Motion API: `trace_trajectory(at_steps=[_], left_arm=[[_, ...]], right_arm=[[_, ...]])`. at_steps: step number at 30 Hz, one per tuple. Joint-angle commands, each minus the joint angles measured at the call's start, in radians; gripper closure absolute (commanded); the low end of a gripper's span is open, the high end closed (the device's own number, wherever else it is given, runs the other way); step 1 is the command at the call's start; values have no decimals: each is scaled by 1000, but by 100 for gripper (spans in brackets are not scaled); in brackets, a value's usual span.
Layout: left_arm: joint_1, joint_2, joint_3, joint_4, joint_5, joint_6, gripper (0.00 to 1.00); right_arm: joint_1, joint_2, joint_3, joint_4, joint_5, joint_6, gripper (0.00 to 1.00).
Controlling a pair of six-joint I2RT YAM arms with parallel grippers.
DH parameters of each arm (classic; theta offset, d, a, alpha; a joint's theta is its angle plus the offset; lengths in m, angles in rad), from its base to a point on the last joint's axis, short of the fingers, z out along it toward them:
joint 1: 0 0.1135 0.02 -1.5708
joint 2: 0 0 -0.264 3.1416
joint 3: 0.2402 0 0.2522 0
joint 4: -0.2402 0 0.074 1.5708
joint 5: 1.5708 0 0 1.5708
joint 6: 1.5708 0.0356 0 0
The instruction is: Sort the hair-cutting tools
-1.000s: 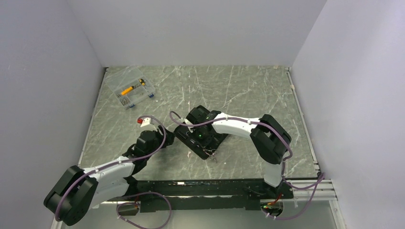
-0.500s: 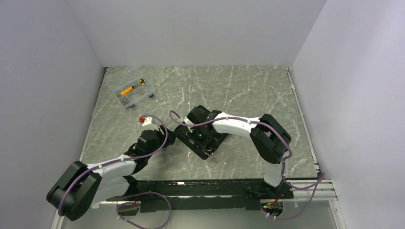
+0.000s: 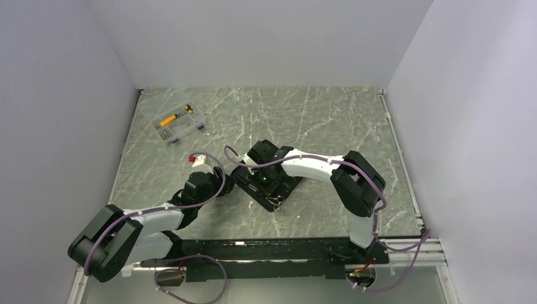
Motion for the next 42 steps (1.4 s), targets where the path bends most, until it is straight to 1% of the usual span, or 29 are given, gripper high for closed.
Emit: trace_trajectory(at_steps=[1, 7, 13, 16, 19, 21, 28, 31, 32, 42], left_arm=[[3, 33, 34, 72, 33, 23, 49], [4, 85, 74, 54, -22, 19, 47], [4, 161, 127, 11, -35, 23, 51], [4, 200, 140, 16, -28, 26, 57], [4, 236, 149, 26, -15, 28, 68], [4, 259, 157, 19, -8, 29, 74], [2, 275, 154, 33, 12, 42, 93], [1, 276, 149, 34, 18, 46, 99], [1, 275, 148, 31, 21, 47, 100], [0, 264, 94, 84, 55, 62, 100]], right_arm=[[5, 23, -40, 129, -16, -15, 100], [4, 26, -50, 142, -34, -15, 100], [5, 30, -63, 167, -40, -3, 100], [4, 28, -74, 182, -38, 8, 100], [4, 24, -83, 192, -34, 18, 100], [5, 21, -87, 195, -27, 23, 100], [2, 30, -74, 199, -1, 36, 100], [-1, 38, -64, 199, 8, 40, 100], [-2, 39, -63, 199, 14, 43, 100], [-18, 41, -61, 234, 13, 59, 100]])
